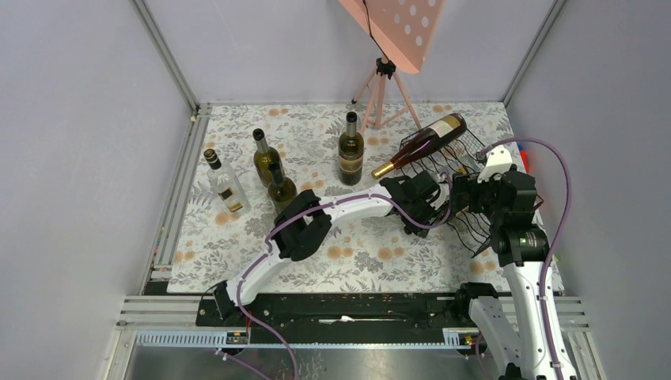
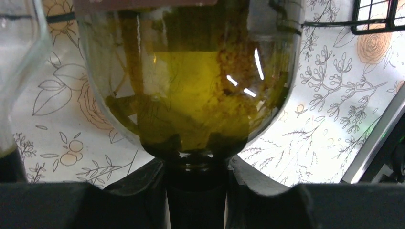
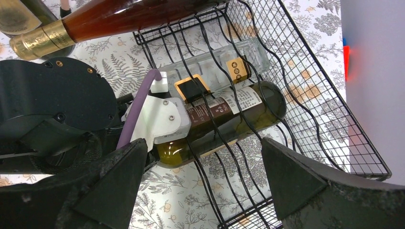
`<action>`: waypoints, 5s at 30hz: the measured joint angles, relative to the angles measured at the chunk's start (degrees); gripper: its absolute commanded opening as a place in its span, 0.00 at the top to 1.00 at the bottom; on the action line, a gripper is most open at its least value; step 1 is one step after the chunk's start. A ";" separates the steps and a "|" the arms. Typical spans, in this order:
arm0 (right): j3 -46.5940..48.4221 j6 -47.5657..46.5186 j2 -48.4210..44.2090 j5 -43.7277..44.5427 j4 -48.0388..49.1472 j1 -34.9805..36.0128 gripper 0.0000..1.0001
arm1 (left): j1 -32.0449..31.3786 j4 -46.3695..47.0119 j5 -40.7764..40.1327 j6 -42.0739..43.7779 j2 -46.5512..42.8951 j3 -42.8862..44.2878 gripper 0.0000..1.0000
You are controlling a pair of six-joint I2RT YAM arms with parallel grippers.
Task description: Put the wine bottle on the wine rack
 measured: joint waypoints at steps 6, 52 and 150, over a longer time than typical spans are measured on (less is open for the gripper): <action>0.00 -0.15 -0.07 0.96 0.00 -0.13 0.03 | -0.26 -0.15 -0.09 -0.48 1.79 2.84 0.77; 0.02 0.35 -1.25 -3.32 1.73 -0.11 0.02 | -0.81 1.31 -2.16 3.72 -16.33 -14.21 0.20; 6.51 -3.06 8.96 -36.13 -1.75 12.24 0.00 | 37.42 -17.86 18.58 5.55 -66.64 -30.38 1.00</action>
